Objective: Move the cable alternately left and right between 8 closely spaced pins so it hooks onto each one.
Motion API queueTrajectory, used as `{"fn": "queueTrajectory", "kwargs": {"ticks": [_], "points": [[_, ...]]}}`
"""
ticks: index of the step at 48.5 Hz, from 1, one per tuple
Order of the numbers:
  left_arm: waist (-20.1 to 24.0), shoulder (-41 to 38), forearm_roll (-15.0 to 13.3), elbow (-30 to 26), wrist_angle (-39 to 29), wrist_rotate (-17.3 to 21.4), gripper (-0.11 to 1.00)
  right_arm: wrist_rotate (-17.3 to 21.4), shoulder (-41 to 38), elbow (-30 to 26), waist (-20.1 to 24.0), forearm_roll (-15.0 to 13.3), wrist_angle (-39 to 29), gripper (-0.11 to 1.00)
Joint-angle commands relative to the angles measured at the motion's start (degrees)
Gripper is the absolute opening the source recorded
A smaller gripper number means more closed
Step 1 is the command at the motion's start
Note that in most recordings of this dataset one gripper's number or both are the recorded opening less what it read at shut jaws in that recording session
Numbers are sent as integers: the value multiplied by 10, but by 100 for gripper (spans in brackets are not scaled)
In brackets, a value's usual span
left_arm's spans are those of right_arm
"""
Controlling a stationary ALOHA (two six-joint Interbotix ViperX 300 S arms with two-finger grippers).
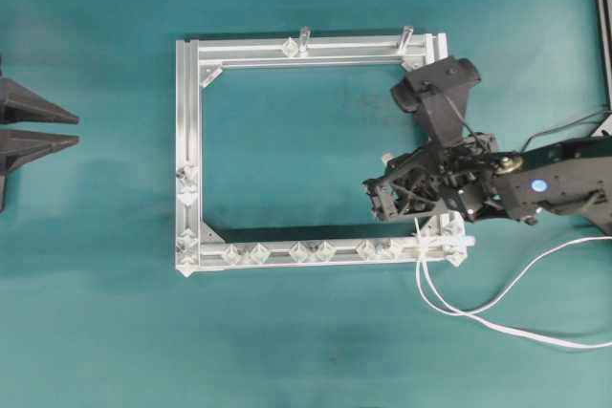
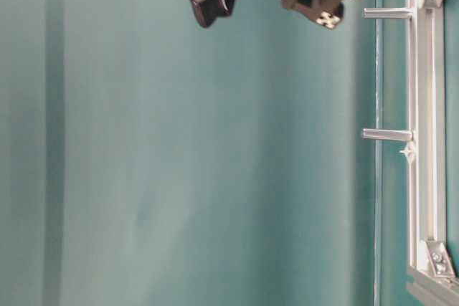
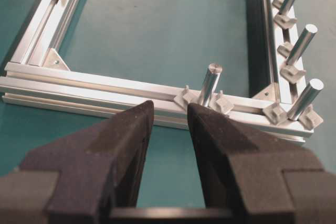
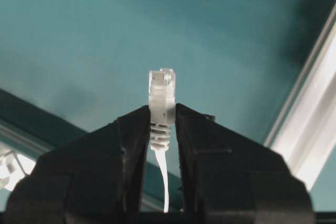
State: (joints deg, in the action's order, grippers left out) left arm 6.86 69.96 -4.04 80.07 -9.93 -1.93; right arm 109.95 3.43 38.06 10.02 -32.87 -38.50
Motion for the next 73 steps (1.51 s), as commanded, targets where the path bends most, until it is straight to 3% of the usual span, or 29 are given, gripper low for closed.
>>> {"fn": "queueTrajectory", "kwargs": {"ticks": [1, 21, 35, 49, 73], "points": [[-1, -4, 2, -7, 2, 0, 37, -9, -5, -23, -3, -4, 6, 18], [-1, -4, 2, -6, 2, 0, 36, -54, -91, -127, -4, -4, 11, 18], [-1, -4, 2, -6, 2, 0, 36, -54, -99, -146, 7, 8, 9, 18], [-1, -4, 2, -5, 3, -1, 36, -43, -99, -150, 43, 40, -11, 18], [-1, -4, 2, -7, 2, -1, 36, 4, -99, -171, 90, 40, -42, 18]]}}
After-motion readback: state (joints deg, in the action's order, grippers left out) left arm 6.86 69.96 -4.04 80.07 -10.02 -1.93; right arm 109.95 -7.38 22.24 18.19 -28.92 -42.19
